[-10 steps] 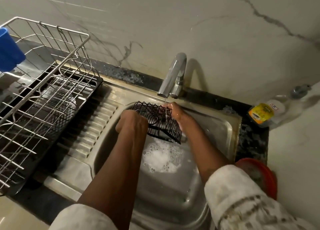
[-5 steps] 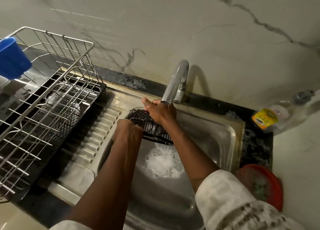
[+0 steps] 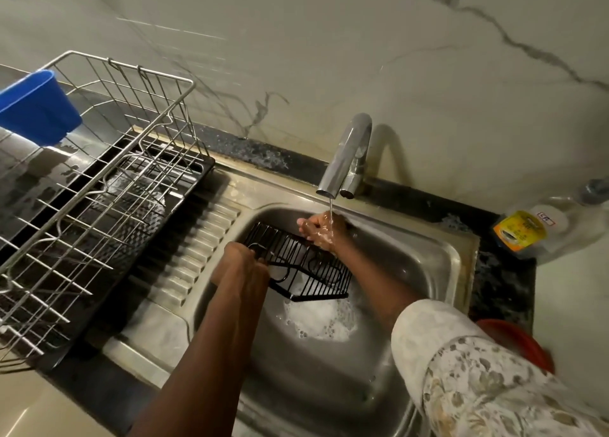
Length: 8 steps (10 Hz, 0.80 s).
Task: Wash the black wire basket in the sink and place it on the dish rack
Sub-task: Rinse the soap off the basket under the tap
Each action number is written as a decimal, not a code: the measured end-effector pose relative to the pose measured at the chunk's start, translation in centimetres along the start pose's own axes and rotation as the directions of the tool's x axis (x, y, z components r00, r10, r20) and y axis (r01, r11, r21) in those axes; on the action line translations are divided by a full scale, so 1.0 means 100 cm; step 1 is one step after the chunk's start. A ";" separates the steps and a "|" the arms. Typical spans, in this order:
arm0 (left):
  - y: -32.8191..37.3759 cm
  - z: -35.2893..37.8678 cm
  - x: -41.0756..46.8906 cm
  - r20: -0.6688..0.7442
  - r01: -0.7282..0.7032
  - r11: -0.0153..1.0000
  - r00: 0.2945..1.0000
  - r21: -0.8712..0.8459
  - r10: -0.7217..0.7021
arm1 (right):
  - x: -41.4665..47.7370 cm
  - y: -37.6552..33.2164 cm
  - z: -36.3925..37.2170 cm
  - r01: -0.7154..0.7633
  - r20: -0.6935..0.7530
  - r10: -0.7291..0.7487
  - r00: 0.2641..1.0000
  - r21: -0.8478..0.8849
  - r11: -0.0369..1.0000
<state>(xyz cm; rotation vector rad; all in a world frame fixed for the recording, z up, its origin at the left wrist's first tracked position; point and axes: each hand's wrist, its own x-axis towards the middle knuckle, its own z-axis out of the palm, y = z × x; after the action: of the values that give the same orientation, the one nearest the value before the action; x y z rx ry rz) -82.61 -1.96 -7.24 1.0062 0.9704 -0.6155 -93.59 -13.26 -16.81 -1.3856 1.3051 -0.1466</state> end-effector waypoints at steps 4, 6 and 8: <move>0.019 -0.020 0.014 0.066 -0.237 0.745 0.965 0.623 0.252 | -0.021 0.023 0.043 0.058 0.180 -0.050 0.982 -0.039 0.998; 0.010 -0.022 0.009 0.199 -0.314 0.660 0.949 0.682 0.246 | -0.023 0.048 0.012 -0.327 0.030 0.327 0.945 0.161 0.931; 0.014 -0.017 0.017 0.115 -0.272 0.702 0.958 0.658 0.264 | -0.013 0.025 0.043 -0.246 0.009 0.246 0.969 -0.016 0.969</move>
<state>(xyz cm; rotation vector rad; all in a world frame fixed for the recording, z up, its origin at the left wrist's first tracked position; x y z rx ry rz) -81.37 0.13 -8.57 1.7559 0.5580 -0.7396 -92.42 -8.95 -19.36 -1.2227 1.4595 0.0389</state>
